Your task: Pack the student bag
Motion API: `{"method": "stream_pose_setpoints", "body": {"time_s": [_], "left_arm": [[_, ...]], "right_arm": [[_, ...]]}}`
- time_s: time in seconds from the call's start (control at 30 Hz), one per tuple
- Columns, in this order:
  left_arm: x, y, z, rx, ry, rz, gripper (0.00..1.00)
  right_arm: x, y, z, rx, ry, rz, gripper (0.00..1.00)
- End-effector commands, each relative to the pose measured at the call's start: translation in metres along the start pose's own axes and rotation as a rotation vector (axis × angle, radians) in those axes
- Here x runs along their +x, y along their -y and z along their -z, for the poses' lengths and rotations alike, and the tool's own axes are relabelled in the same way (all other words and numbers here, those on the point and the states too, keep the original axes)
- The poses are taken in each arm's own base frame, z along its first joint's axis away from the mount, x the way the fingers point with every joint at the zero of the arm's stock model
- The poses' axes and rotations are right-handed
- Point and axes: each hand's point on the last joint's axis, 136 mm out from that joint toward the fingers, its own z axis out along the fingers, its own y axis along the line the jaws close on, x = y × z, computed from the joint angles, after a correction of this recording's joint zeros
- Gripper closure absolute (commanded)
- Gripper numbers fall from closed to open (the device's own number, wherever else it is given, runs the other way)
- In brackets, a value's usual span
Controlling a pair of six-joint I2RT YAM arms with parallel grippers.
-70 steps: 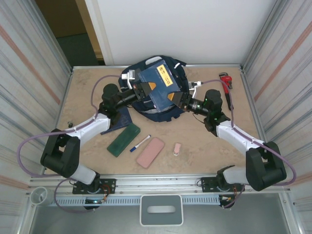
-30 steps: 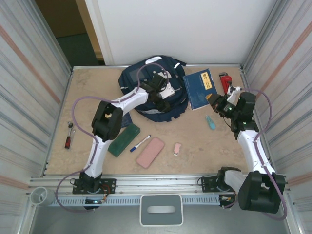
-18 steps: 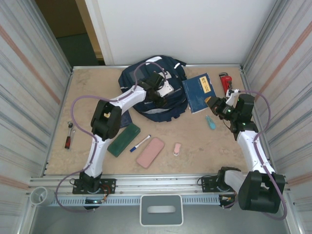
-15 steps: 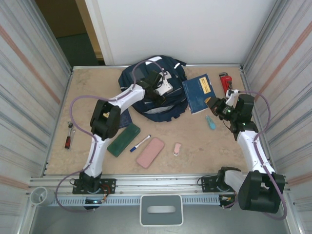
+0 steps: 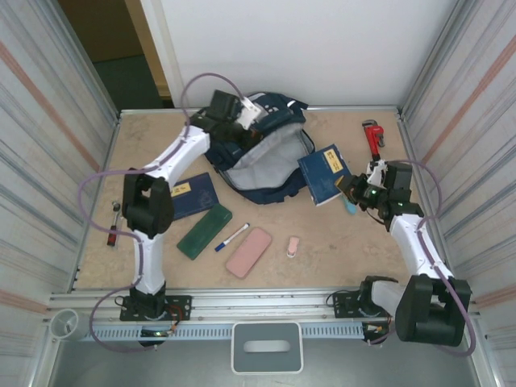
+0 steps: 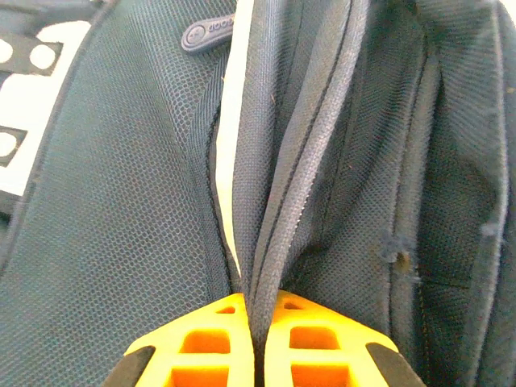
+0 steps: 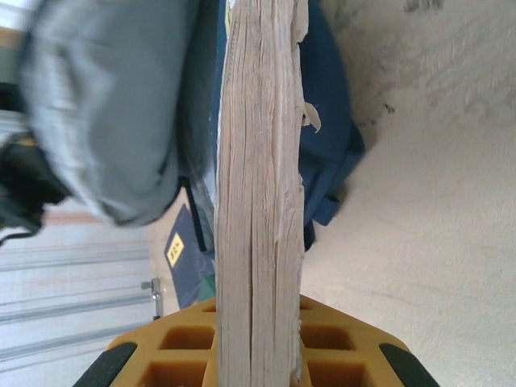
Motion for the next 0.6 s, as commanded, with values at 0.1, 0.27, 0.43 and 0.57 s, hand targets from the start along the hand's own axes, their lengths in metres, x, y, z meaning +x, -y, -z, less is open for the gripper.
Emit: {"method": "stream_pose_setpoints", "body": {"time_s": [0.1, 0.27, 0.43, 0.57], "left_arm": [[-0.067, 0.026, 0.051, 0.154, 0.234, -0.008, 1.0], [-0.068, 0.026, 0.051, 0.178, 0.229, -0.021, 1.0], [-0.067, 0.029, 0.048, 0.214, 0.227, -0.022, 1.0], [-0.068, 0.028, 0.046, 0.223, 0.225, -0.018, 1.0]], "right_arm": [[0.006, -0.049, -0.05, -0.099, -0.052, 0.044, 1.0], [-0.003, -0.086, -0.112, -0.11, -0.064, 0.082, 1.0], [-0.017, -0.102, -0.193, -0.126, -0.095, 0.059, 1.0], [-0.031, -0.115, -0.254, -0.169, -0.107, 0.039, 0.89]]}}
